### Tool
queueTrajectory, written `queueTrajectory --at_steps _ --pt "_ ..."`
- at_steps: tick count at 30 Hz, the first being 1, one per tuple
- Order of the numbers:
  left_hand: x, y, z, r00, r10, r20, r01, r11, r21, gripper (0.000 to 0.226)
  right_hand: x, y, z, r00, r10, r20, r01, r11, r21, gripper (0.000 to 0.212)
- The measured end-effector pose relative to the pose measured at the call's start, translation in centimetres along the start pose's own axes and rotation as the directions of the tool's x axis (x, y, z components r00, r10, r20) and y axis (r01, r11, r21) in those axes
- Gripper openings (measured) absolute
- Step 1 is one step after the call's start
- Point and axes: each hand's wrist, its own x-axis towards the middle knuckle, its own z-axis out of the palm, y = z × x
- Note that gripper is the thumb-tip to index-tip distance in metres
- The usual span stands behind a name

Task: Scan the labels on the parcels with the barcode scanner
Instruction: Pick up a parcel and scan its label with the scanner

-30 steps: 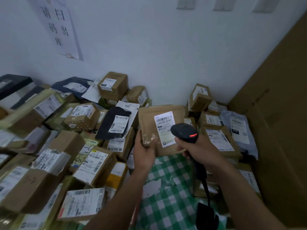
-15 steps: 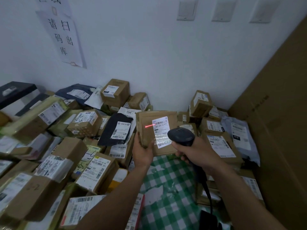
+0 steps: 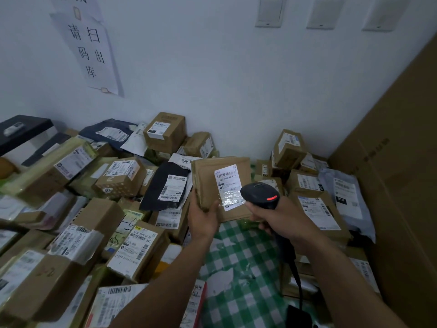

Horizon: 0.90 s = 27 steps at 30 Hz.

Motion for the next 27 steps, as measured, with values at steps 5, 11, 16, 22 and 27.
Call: queueTrajectory --at_steps 5,11,16,22,27 --pt "4.0 3.0 0.7 1.0 0.03 0.008 -0.029 0.998 -0.05 0.078 3.6 -0.2 -1.8 0.994 0.028 -0.106 -0.02 0.997 0.075 0.025" --pt "12.6 3.3 4.6 0.998 0.035 0.05 -0.036 0.999 0.019 0.077 10.4 -0.8 -3.2 0.986 0.052 -0.157 -0.036 0.994 0.105 0.024" --pt "20.1 -0.7 10.2 0.987 -0.038 0.154 0.022 0.994 0.107 0.086 16.3 0.5 -4.0 0.977 0.137 -0.162 -0.122 0.988 0.097 0.018" --pt "23.0 -0.2 13.9 0.958 -0.175 0.228 0.092 0.938 0.334 0.088 21.5 3.9 -4.1 0.958 0.222 -0.183 -0.206 0.973 0.103 0.027" --pt "25.0 -2.8 16.0 0.939 -0.209 0.272 0.047 0.865 0.5 0.087 24.1 6.3 -4.7 0.938 0.293 -0.184 -0.279 0.955 0.1 0.031"
